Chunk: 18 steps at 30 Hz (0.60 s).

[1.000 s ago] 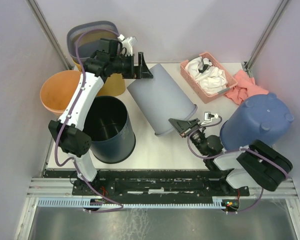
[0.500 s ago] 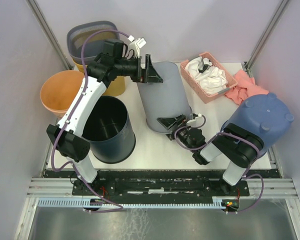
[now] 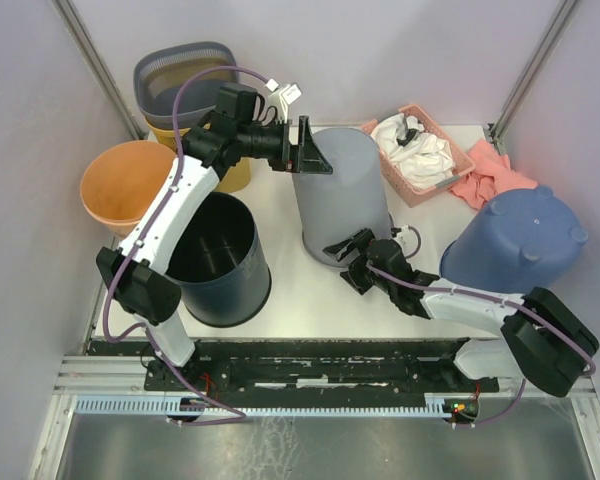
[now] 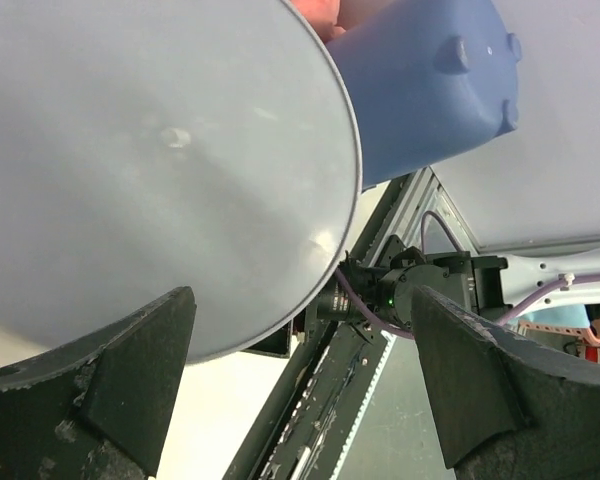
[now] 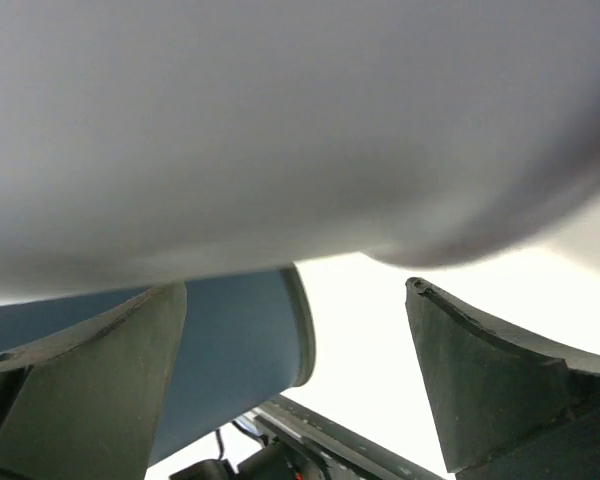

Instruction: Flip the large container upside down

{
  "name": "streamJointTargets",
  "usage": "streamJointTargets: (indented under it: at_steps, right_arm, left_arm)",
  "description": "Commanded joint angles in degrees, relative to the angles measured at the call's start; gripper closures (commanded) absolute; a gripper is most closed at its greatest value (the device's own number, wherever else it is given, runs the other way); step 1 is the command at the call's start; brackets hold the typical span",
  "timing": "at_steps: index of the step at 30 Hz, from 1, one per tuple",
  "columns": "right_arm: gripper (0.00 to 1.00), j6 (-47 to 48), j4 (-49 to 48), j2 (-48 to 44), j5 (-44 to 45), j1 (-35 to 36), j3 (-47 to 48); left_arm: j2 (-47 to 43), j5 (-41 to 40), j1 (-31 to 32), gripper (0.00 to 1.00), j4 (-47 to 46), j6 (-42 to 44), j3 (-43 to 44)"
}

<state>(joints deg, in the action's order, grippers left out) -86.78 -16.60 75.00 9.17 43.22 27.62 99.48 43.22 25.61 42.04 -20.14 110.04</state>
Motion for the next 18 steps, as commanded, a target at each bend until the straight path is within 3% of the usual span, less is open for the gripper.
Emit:
streamJointTargets:
  at_steps: [1, 9, 13, 18]
  right_arm:
    - [0.01, 0.3, 13.6, -3.0, 3.0, -0.2, -0.1]
    - [0.01, 2.7, 14.2, -6.2, 0.2, -0.2, -1.6]
    - [0.01, 7.9, 21.9, -11.4, 1.0, -0.2, 0.0]
    - [0.01, 22.0, 35.3, -21.0, 3.6, -0.2, 5.5]
  left_arm:
    - [0.0, 1.2, 0.5, 0.05, 0.1, -3.2, -0.1]
    - [0.0, 0.7, 0.7, 0.05, 0.1, -3.2, -0.3]
    - [-1.1, -0.9, 0.8, 0.04, 0.5, -3.1, 0.0]
    - [-5.1, -7.7, 1.2, 0.03, 3.7, -0.3, 0.1]
